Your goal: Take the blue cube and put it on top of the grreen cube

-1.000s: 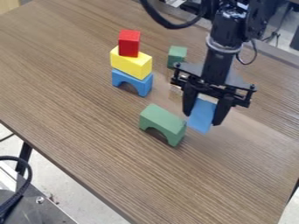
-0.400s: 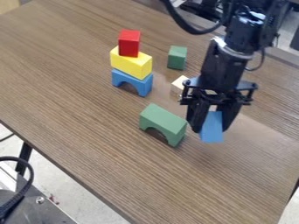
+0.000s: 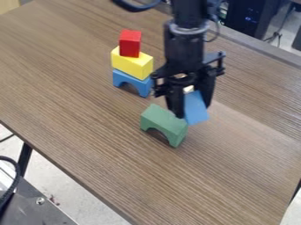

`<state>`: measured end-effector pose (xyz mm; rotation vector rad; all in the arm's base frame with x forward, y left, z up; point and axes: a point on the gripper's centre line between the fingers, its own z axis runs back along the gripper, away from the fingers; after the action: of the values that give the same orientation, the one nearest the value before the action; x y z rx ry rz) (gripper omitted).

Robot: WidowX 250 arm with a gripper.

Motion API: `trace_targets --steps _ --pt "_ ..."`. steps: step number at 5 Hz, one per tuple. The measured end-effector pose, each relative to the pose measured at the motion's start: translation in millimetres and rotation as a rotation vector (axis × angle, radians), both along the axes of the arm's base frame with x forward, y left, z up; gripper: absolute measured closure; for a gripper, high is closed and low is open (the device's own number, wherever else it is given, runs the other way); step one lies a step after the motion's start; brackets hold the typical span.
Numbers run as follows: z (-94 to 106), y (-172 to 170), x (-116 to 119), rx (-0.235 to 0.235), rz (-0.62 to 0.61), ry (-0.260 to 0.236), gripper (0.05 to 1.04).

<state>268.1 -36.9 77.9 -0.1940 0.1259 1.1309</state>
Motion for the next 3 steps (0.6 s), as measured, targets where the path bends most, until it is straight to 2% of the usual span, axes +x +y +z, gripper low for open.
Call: trace_targets --steps 1,2,3 --pt "9.9 22.0 -1.0 0.003 0.040 -0.069 0.507" --pt "8.5 28.7 -6.6 0.053 -0.002 -0.042 0.507" --pt "-7.4 24.5 -10.6 0.104 -0.056 0.023 0.507"
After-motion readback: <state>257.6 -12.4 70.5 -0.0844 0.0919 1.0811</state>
